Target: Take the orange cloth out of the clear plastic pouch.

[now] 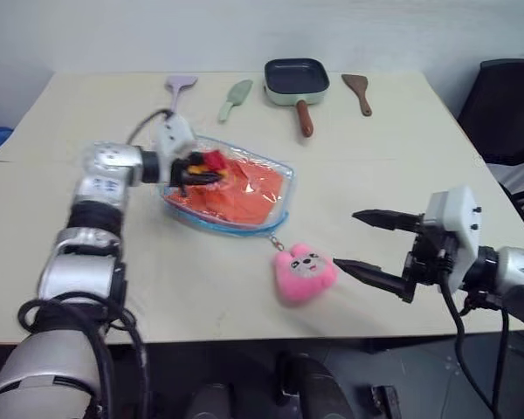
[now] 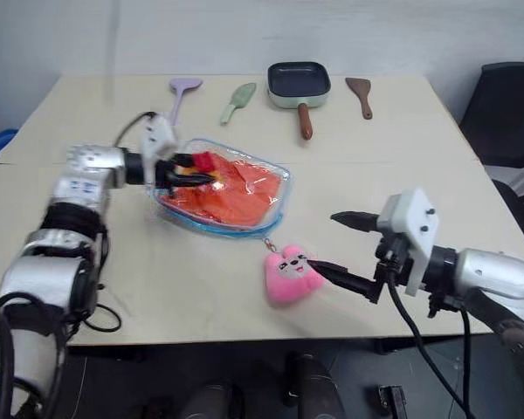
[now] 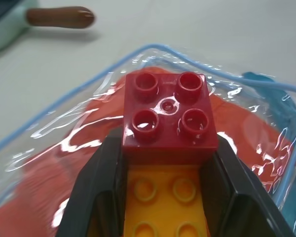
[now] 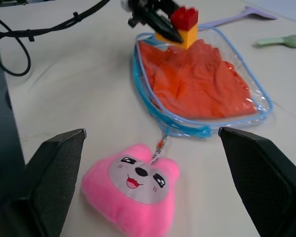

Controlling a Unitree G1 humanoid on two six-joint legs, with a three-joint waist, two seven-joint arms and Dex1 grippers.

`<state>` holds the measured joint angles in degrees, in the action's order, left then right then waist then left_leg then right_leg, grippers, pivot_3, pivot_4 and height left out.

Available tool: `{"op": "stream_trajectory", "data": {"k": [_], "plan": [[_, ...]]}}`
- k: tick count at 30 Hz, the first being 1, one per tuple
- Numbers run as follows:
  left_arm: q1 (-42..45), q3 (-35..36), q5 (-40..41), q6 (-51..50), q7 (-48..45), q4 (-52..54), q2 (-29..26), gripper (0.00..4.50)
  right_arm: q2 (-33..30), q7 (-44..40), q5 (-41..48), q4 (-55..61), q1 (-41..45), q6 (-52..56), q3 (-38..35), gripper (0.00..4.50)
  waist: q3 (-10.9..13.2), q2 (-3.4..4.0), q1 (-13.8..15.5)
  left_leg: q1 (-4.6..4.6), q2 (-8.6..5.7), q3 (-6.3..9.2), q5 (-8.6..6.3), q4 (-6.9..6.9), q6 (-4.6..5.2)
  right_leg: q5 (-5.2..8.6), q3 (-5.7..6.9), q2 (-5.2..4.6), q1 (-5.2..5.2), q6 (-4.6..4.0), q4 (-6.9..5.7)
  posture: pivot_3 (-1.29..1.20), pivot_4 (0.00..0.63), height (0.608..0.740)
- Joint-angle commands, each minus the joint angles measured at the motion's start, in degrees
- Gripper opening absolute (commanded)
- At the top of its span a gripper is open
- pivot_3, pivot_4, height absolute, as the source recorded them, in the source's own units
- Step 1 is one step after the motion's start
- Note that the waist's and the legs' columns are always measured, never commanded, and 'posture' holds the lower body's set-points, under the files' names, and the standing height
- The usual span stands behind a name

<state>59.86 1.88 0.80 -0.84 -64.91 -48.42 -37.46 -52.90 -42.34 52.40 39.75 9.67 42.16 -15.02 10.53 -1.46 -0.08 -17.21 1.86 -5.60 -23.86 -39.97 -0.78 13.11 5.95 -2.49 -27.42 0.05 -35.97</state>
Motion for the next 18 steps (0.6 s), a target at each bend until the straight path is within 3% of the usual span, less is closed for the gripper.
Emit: {"op": "stream_trajectory", "data": {"k": [1,5,8,16,18], "plan": [[-11.17,5.88,3.42,-10.57,1.48,18.07,-7.87,1.53,0.58,-3.41,-0.8,-1.21,3.28,-1.89,3.41,4.5,0.0,0.0,-0.4,0.0,0.02,0.0,0.0,0.01,0.0,0.0,-0.01,0.01,-0.02,0.0,0.0,0.0,0.15,0.74],[-29.96,15.5,4.64,-21.53,6.51,33.1,-15.55,1.53,1.1,-7.39,-2.24,-4.14,7.16,-2.92,7.73,4.5,0.0,0.0,-0.26,-0.03,0.2,0.08,-0.01,-0.02,-0.02,0.01,0.0,-0.03,-0.03,-0.02,0.01,0.0,0.15,0.74],[-41.72,23.45,4.84,-26.3,12.16,37.31,-16.47,1.53,2.12,-10.12,-3.72,-7.31,10.16,-3.59,10.73,4.5,0.0,-0.01,0.14,-0.03,0.18,0.08,-0.04,-0.06,0.04,0.01,-0.01,-0.09,-0.02,-0.02,0.02,0.0,0.15,0.74],[-49.65,29.23,4.99,-28.79,25.69,36.36,-12.17,1.53,3.9,-13.63,-6.42,-10.81,13.06,-4.07,13.57,4.5,-0.03,-0.06,1.61,-0.05,0.05,0.14,-0.11,-0.08,0.18,-0.01,0.05,-0.28,0.03,0.02,0.07,0.0,0.15,0.74],[-50.48,29.69,5.78,-29.95,26.91,36.65,-11.66,2.27,3.99,-14.05,-6.55,-11.04,13.25,-3.95,13.56,4.5,-0.04,-0.07,1.43,-0.07,0.07,0.13,-0.11,-0.07,0.18,-0.01,0.06,-0.26,0.0,0.02,0.08,0.0,0.15,0.74]]}}
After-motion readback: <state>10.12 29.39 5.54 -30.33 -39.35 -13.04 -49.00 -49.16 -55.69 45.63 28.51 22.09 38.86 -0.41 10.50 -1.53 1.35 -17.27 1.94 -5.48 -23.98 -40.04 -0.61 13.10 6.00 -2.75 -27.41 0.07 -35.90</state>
